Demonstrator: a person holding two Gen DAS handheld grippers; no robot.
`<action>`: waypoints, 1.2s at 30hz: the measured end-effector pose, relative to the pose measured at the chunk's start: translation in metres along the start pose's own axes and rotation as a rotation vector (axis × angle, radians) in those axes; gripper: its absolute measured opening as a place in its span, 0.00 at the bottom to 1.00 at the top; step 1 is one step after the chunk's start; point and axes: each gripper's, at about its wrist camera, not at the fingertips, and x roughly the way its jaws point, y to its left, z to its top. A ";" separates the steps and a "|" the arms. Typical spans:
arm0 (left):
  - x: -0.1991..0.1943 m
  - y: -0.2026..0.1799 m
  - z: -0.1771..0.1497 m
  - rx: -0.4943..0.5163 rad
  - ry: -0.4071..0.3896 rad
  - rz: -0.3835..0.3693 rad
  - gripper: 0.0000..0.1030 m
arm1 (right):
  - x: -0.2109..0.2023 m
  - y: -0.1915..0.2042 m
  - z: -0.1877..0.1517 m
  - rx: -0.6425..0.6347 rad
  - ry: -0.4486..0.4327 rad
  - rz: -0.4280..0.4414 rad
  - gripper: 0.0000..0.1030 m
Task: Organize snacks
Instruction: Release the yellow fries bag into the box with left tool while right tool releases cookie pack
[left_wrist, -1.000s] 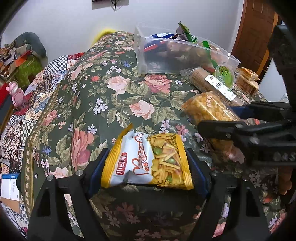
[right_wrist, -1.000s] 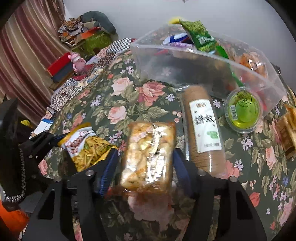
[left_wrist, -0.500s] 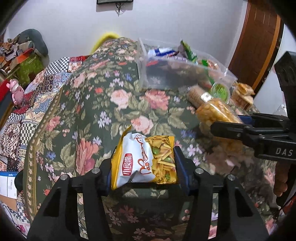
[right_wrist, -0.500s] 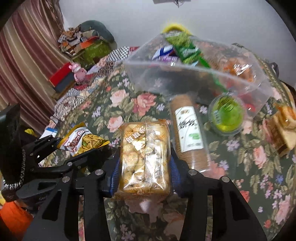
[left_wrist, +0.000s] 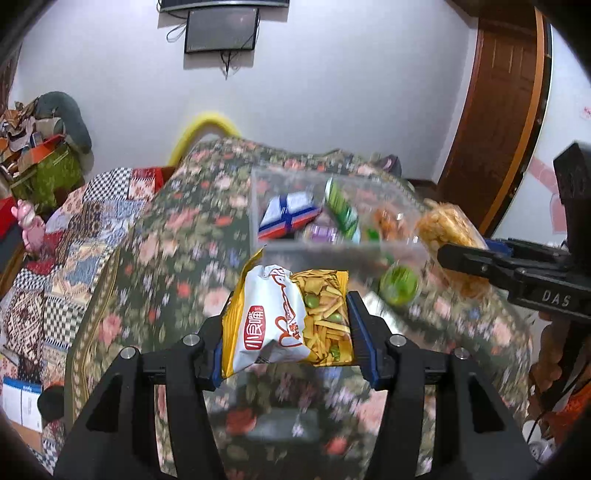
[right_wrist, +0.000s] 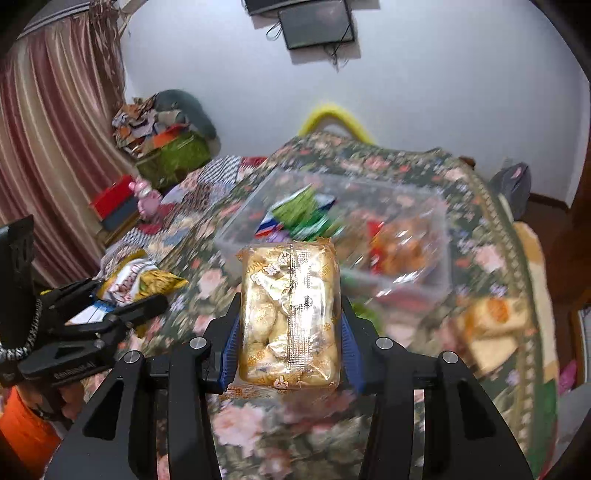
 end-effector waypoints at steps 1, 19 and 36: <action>0.001 -0.001 0.008 -0.004 -0.008 -0.005 0.53 | -0.001 -0.004 0.004 0.001 -0.009 -0.008 0.42; 0.088 0.002 0.069 -0.018 0.036 0.044 0.53 | 0.049 -0.045 0.054 0.035 -0.020 -0.059 0.42; 0.127 0.009 0.074 -0.022 0.065 0.022 0.56 | 0.111 -0.055 0.065 0.048 0.065 -0.063 0.44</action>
